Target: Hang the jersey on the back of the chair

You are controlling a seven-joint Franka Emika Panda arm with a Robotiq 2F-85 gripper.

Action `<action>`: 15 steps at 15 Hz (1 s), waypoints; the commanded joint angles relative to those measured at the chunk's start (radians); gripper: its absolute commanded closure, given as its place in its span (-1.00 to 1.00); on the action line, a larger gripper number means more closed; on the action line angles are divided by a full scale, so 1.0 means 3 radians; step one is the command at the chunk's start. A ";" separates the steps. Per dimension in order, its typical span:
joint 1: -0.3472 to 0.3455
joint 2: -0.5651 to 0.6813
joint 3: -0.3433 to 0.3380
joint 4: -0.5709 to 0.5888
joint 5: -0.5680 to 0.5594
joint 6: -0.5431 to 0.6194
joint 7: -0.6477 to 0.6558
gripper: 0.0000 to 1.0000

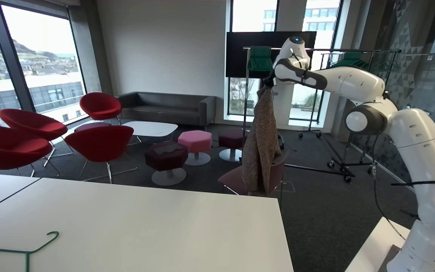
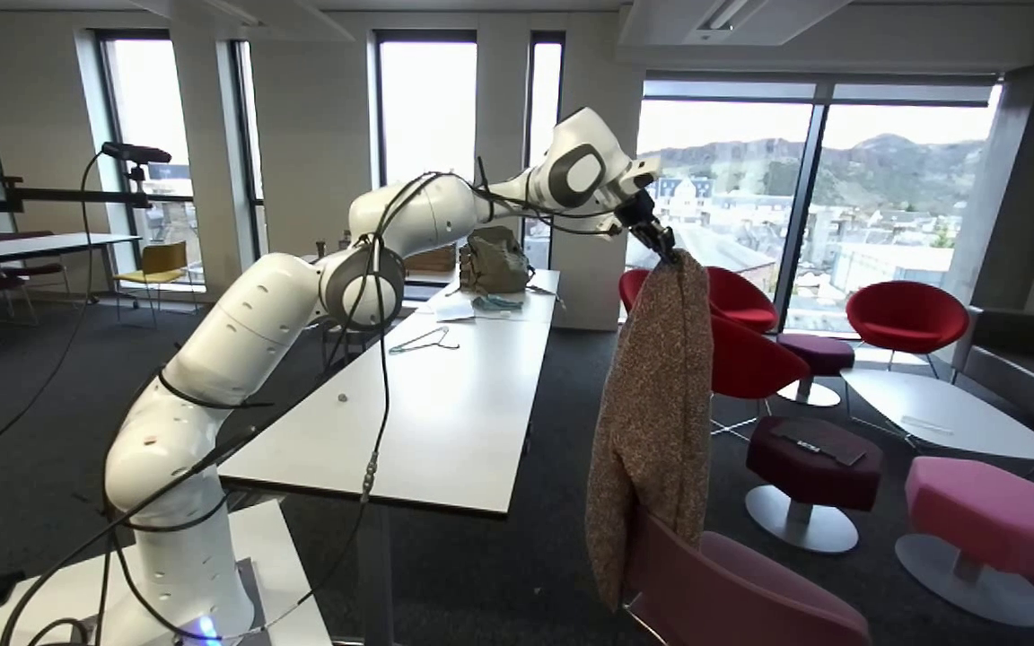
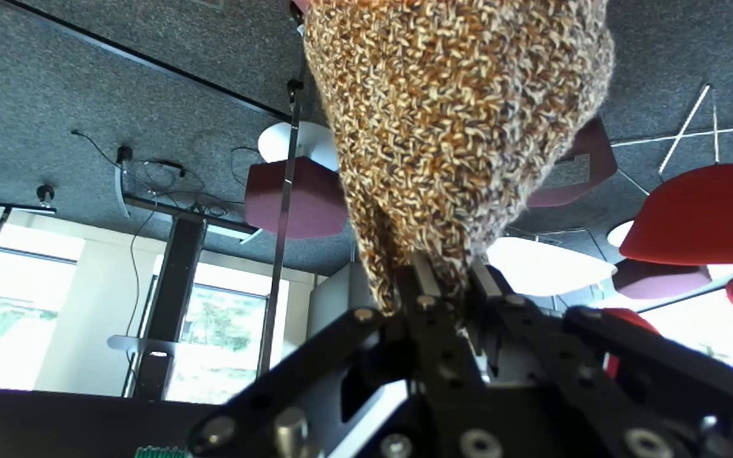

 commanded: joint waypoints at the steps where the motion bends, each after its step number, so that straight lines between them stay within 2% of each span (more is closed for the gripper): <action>1: -0.0025 0.0286 -0.0139 0.0530 0.0108 -0.0259 -0.0118 0.93; 7: -0.0089 0.0410 -0.0112 0.0647 0.0035 -0.0346 -0.0064 0.93; 15: -0.0184 0.0526 -0.0065 0.0580 0.0079 -0.0317 -0.0094 0.93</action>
